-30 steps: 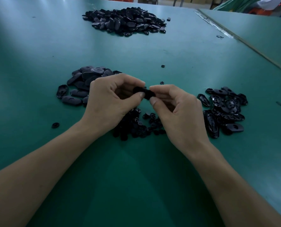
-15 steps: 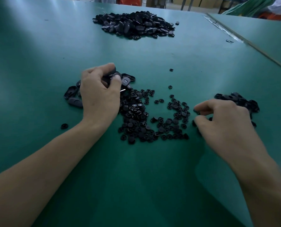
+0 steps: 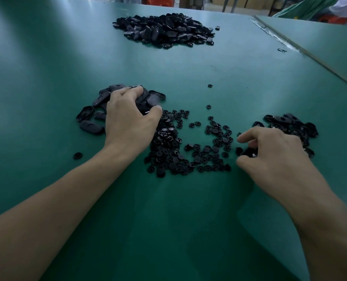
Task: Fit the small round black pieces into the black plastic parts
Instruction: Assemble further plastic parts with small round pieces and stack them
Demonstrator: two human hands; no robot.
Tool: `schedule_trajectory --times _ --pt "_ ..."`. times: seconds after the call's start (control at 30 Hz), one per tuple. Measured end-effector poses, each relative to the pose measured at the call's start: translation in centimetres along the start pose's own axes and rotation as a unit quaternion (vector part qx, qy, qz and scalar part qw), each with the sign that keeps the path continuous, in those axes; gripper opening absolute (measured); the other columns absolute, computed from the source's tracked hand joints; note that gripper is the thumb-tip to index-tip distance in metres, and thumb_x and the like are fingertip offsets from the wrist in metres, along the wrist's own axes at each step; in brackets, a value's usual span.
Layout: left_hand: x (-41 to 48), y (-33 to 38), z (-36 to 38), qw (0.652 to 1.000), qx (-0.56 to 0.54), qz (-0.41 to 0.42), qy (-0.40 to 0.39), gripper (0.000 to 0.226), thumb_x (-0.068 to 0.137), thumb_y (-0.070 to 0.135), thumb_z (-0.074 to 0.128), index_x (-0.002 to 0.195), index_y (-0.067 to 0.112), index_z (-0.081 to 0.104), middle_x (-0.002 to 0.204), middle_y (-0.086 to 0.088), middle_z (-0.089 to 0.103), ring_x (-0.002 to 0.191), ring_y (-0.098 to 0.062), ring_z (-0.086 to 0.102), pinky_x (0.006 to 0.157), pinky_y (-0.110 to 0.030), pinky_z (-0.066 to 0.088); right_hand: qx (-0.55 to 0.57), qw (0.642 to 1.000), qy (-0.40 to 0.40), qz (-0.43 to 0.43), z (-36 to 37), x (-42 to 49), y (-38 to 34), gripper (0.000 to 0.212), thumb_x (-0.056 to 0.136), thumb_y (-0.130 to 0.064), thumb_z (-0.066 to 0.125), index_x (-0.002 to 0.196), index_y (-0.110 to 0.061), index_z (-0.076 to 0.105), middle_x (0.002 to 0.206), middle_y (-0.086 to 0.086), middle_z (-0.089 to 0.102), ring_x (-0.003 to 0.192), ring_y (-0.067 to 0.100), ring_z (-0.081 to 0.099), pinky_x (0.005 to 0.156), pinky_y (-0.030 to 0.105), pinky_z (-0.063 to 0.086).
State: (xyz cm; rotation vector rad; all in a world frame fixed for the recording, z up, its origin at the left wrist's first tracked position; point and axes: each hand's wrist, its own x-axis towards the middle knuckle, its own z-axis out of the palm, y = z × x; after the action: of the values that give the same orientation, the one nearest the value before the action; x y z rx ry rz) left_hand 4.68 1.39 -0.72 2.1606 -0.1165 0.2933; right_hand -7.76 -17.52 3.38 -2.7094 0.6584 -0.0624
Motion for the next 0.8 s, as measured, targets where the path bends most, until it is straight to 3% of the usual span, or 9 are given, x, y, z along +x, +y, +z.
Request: schedule_trajectory --times 0.13,0.27,0.37,0.47,0.53,0.6,0.67,0.8 --pt "0.2 -0.4 0.1 1.0 -0.013 -0.003 -0.006 0.063 0.091 0.035 0.068 0.145 0.011 0.049 0.15 -0.004 0.039 0.134 -0.026 0.043 0.112 -0.044 0.039 0.013 0.999 0.031 -0.023 0.4 0.1 0.4 0.031 0.089 -0.017 0.06 0.118 -0.025 0.066 0.103 -0.001 0.058 0.097 0.022 0.056 0.086 0.037 0.048" --pt "0.2 -0.5 0.1 0.999 -0.046 0.008 0.007 0.057 0.092 0.033 0.068 0.143 0.013 0.053 0.148 -0.001 0.034 0.133 -0.024 0.042 0.113 -0.04 0.038 0.064 0.992 0.102 -0.033 0.7 0.6 0.9 0.029 0.089 -0.011 0.055 0.109 -0.025 0.071 0.101 0.01 0.066 0.085 0.024 0.063 0.075 0.031 0.053" --pt "-0.2 -0.2 0.0 0.994 -0.066 0.083 0.037 0.035 0.09 0.026 0.068 0.124 0.021 0.065 0.121 0.009 0.046 0.104 -0.016 0.051 0.101 -0.036 0.047 0.094 0.975 0.184 -0.081 0.8 0.9 0.4 0.028 0.09 -0.004 0.056 0.103 -0.021 0.074 0.089 0.005 0.071 0.073 0.013 0.065 0.066 0.012 0.045" --pt "-1.1 0.4 0.2 0.976 -0.075 0.207 0.006 0.024 0.09 0.023 0.068 0.114 0.025 0.068 0.095 0.019 0.057 0.078 -0.006 0.051 0.076 -0.026 0.047 0.169 0.948 0.216 -0.162 1.7 1.1 -0.8 0.022 0.089 -0.003 0.066 0.101 -0.018 0.076 0.079 -0.017 0.067 0.072 -0.001 0.067 0.077 0.0 0.045" --pt "-1.8 0.6 0.3 0.959 -0.088 0.264 -0.046 0.025 0.09 0.024 0.069 0.115 0.022 0.069 0.088 0.017 0.065 0.072 -0.004 0.055 0.07 -0.019 0.043 0.259 0.926 0.187 -0.201 2.8 1.0 -1.6 0.021 0.087 -0.005 0.071 0.098 -0.023 0.075 0.082 -0.026 0.066 0.078 -0.004 0.068 0.079 0.009 0.052" --pt "-2.0 0.6 0.4 0.946 -0.078 0.301 -0.086 0.028 0.089 0.028 0.07 0.116 0.021 0.07 0.09 0.016 0.069 0.078 -0.007 0.061 0.069 -0.02 0.045 0.332 0.902 0.162 -0.223 3.7 0.9 -2.3 0.024 0.087 -0.006 0.072 0.093 -0.029 0.073 0.082 -0.02 0.071 0.08 0.004 0.069 0.074 0.016 0.053" --pt "-1.9 0.6 0.4 0.941 -0.075 0.311 -0.112 0.027 0.088 0.032 0.071 0.113 0.021 0.071 0.092 0.018 0.068 0.084 -0.004 0.062 0.069 -0.022 0.049 0.37 0.884 0.156 -0.24 4.3 0.8 -2.6 0.026 0.087 -0.006 0.072 0.091 -0.031 0.072 0.085 -0.014 0.073 0.081 0.01 0.069 0.072 0.017 0.05" --pt "-1.8 0.4 0.3 0.937 -0.1 0.305 -0.137 0.02 0.089 0.037 0.067 0.106 0.028 0.072 0.085 0.023 0.066 0.079 -0.002 0.063 0.066 -0.02 0.049 0.467 0.847 0.123 -0.224 4.8 1.0 -2.5 0.025 0.089 -0.005 0.07 0.092 -0.03 0.071 0.086 -0.006 0.075 0.08 0.014 0.072 0.074 0.027 0.057"
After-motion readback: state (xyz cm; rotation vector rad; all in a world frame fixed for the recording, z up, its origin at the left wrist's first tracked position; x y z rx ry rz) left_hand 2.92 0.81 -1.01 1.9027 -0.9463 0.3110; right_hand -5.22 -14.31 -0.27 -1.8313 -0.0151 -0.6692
